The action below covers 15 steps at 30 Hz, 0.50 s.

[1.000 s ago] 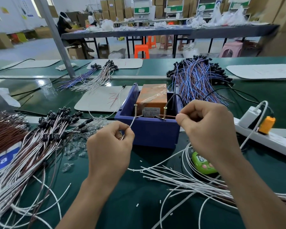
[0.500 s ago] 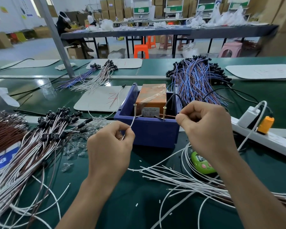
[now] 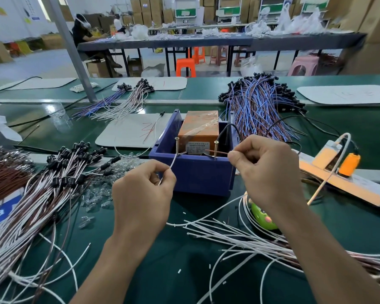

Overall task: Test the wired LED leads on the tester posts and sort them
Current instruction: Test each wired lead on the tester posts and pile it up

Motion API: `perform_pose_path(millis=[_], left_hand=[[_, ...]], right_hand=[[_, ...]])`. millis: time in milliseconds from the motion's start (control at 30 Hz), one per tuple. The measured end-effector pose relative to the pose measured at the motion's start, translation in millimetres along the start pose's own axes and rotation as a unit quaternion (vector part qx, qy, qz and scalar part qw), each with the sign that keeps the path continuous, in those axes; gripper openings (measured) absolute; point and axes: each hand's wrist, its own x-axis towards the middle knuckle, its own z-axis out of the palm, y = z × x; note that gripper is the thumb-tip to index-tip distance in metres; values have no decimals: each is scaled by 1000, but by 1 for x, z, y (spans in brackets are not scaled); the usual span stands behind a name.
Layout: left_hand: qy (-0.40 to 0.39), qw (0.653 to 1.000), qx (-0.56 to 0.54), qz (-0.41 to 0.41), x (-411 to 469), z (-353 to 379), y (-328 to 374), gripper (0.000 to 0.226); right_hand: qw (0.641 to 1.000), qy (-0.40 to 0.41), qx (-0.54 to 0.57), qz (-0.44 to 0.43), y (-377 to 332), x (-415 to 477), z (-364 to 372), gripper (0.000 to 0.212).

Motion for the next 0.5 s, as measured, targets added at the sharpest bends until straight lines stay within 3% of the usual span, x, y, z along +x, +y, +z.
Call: perform_pose_path(millis=[267,367,500], left_hand=[[4,999,-37,-19,-1,-2,-2,14],[16,988,-150,-35,-5,-6,0,6],[15,934,-353,-51,-12,-15,16,19]], right_hand=[[999,-31,-24,3,-14,1,-15,20],[990,-124,-62,13,-26,6,-33,20],[959,-218,-175,33,-35,5,-61,21]])
